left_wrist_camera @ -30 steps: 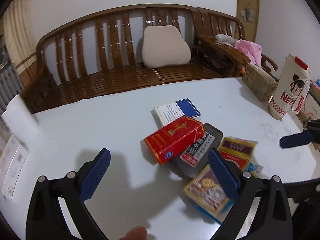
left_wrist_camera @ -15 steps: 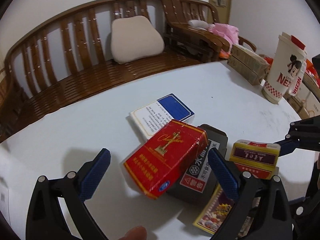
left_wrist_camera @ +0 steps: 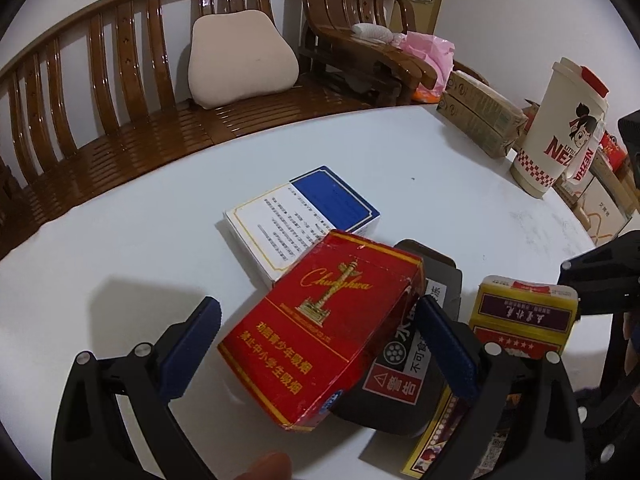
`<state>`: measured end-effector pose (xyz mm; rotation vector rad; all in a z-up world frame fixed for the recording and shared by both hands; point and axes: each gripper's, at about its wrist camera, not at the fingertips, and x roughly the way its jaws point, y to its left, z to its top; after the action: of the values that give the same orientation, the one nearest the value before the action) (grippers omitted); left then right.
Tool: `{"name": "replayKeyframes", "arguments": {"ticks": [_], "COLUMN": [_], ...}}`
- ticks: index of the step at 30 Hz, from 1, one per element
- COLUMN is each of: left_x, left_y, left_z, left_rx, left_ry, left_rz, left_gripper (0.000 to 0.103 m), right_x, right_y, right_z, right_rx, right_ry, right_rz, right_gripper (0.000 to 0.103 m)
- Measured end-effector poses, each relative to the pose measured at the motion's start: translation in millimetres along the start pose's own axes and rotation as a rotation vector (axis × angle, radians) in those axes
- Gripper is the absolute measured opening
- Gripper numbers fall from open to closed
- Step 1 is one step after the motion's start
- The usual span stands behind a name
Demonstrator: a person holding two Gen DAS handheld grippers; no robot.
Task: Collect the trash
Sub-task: 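Grasp the yellow cigarette box with the right gripper while the left grasps the red pack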
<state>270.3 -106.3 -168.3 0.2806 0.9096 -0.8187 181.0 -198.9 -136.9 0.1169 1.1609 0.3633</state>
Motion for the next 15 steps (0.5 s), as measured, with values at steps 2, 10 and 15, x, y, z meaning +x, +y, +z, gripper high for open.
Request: {"name": "replayKeyframes", "arguments": {"ticks": [2, 10, 15], "left_x": [2.3, -5.1, -6.8], "left_y": [1.2, -1.5, -3.0], "left_z": [0.3, 0.5, -0.6], "left_rx": [-0.016, -0.032, -0.044], "left_ry": [0.000, -0.021, -0.015], "left_rz": [-0.017, -0.015, -0.013], "left_gripper": [0.093, 0.069, 0.065], "right_x": [0.3, -1.5, -2.4], "right_y": [1.2, -3.6, -4.7], "right_z": [-1.0, -1.8, -4.1], "right_rx": [-0.001, 0.010, 0.010], "right_ry": [0.000, -0.013, -0.019], "right_rz": [-0.001, 0.010, 0.015], "right_gripper": [0.038, 0.019, 0.014]}}
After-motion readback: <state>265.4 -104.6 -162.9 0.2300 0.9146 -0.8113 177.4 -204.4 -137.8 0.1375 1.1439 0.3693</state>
